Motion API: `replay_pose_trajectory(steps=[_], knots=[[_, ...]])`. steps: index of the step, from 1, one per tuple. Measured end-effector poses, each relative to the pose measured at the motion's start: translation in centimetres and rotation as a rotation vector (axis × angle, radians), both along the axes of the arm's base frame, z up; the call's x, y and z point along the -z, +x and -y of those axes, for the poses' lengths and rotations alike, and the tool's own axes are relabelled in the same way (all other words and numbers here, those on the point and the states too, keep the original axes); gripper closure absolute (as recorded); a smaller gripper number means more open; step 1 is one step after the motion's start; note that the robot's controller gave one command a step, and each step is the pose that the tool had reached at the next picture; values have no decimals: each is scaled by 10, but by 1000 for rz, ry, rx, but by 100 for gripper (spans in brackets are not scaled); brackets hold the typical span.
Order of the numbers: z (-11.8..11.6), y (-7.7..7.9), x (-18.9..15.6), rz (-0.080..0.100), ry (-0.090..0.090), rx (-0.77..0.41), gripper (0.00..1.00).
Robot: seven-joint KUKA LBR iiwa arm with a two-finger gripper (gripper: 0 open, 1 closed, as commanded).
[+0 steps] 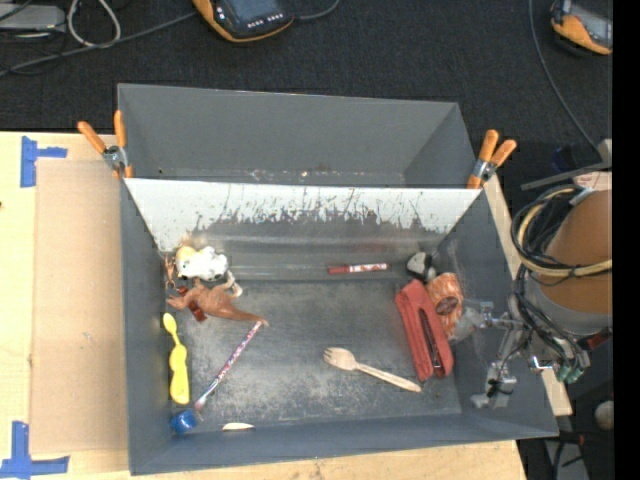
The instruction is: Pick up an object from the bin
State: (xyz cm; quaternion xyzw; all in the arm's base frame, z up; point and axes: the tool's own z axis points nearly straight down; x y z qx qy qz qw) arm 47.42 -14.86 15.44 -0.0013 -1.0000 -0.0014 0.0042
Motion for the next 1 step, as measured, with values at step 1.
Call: replay_pose_trajectory(steps=[1], knots=[[0, 2, -3, 6, -1, -3, 0]])
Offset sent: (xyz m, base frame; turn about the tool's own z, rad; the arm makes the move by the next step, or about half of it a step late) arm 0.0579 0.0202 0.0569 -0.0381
